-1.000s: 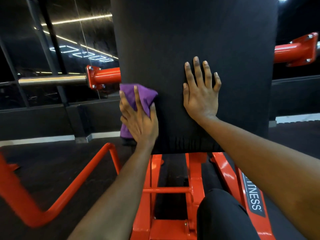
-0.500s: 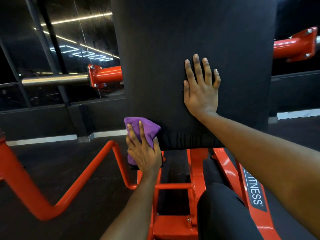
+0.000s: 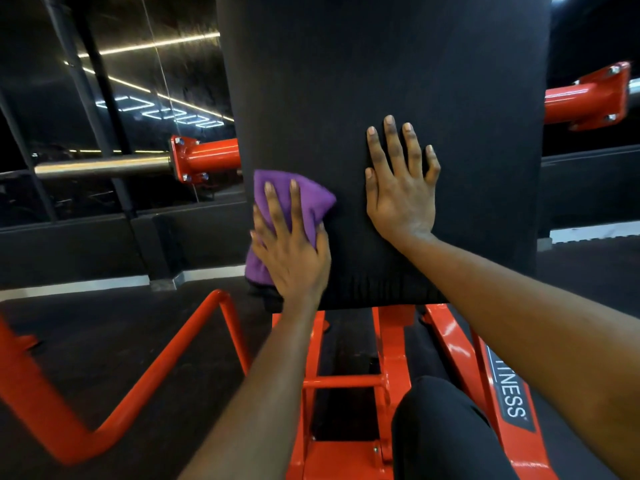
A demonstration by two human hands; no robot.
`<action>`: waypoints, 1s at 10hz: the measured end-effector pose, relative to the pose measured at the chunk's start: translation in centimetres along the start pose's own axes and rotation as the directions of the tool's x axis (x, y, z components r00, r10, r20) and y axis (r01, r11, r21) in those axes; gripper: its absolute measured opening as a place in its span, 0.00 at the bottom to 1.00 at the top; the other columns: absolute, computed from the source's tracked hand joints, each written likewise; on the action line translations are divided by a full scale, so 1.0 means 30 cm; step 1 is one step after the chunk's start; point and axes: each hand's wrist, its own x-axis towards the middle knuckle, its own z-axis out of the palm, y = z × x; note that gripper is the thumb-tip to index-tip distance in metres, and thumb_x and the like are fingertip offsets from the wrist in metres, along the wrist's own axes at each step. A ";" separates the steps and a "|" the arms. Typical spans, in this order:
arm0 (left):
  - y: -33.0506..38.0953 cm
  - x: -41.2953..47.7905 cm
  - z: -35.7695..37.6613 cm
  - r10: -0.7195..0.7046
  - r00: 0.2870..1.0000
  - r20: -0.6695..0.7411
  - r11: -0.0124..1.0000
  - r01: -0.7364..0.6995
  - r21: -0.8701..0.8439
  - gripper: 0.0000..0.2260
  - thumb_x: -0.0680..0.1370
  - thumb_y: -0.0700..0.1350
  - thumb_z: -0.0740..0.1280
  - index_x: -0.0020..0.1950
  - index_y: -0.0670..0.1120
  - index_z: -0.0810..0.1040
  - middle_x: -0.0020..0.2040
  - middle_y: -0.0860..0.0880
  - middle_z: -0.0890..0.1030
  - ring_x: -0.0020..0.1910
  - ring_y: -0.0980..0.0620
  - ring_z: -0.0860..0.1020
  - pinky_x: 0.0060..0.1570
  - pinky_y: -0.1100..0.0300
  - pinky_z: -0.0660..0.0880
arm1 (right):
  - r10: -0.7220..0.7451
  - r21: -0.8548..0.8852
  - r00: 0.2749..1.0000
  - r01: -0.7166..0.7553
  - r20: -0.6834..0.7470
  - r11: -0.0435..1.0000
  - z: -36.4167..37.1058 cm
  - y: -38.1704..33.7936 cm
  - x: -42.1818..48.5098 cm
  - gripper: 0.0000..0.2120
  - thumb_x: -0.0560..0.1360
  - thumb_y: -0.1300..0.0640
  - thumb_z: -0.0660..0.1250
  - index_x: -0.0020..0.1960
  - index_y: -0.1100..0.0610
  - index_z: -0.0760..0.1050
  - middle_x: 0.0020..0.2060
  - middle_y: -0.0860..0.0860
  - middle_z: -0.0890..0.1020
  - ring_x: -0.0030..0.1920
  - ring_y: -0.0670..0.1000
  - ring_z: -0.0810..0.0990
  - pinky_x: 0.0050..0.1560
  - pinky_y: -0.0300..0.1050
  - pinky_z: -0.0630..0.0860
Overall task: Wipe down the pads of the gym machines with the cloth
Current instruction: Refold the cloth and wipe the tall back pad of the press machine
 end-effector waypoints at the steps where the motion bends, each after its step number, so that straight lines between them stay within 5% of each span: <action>1: -0.039 -0.218 0.032 -0.032 0.998 0.059 0.999 0.032 -0.003 0.33 0.82 0.57 0.58 0.83 0.55 0.46 0.83 0.46 0.44 0.80 0.36 0.52 0.71 0.34 0.61 | -0.006 0.007 1.000 0.006 0.013 1.000 -0.003 -0.001 0.000 0.27 0.85 0.48 0.49 0.83 0.49 0.49 0.82 0.52 0.52 0.81 0.56 0.52 0.77 0.62 0.53; 3: -0.007 -0.271 0.022 -0.135 0.988 0.071 0.982 0.143 -0.122 0.33 0.81 0.58 0.58 0.83 0.55 0.48 0.83 0.44 0.49 0.76 0.33 0.59 0.63 0.32 0.68 | -0.004 0.011 1.000 0.003 0.026 1.000 -0.008 -0.003 0.000 0.27 0.85 0.48 0.49 0.83 0.49 0.48 0.82 0.51 0.51 0.81 0.56 0.51 0.78 0.62 0.53; 5: 0.072 0.032 -0.003 -0.039 0.999 -0.038 0.997 0.037 -0.062 0.32 0.82 0.60 0.56 0.82 0.56 0.47 0.83 0.47 0.47 0.79 0.38 0.55 0.69 0.34 0.61 | -0.007 0.031 1.000 0.007 0.000 0.999 -0.007 0.005 0.001 0.27 0.85 0.48 0.49 0.83 0.49 0.52 0.82 0.51 0.53 0.81 0.56 0.53 0.77 0.61 0.53; 7: -0.047 -0.349 0.093 -0.129 0.992 0.011 0.989 0.129 -0.075 0.37 0.79 0.56 0.61 0.82 0.57 0.43 0.83 0.46 0.49 0.79 0.37 0.55 0.69 0.33 0.62 | -0.006 0.022 1.000 0.006 0.006 1.000 -0.010 0.003 -0.002 0.26 0.85 0.48 0.49 0.83 0.49 0.51 0.82 0.51 0.53 0.81 0.56 0.52 0.78 0.60 0.53; 8: -0.080 -0.407 0.093 -0.197 0.979 0.054 0.974 0.202 -0.105 0.36 0.79 0.57 0.60 0.82 0.57 0.45 0.82 0.45 0.50 0.76 0.34 0.59 0.63 0.33 0.67 | -0.003 0.012 1.000 0.003 0.008 1.000 -0.010 -0.001 -0.004 0.26 0.85 0.48 0.48 0.83 0.49 0.50 0.82 0.51 0.53 0.81 0.56 0.52 0.78 0.61 0.53; 10: -0.014 -0.079 0.017 -0.221 0.967 -0.124 0.960 0.193 -0.203 0.31 0.81 0.58 0.62 0.82 0.52 0.57 0.82 0.45 0.54 0.73 0.36 0.63 0.66 0.40 0.64 | -0.002 0.012 1.000 0.002 0.000 1.000 -0.010 0.000 -0.007 0.26 0.85 0.48 0.49 0.83 0.49 0.51 0.82 0.51 0.54 0.81 0.55 0.53 0.78 0.60 0.53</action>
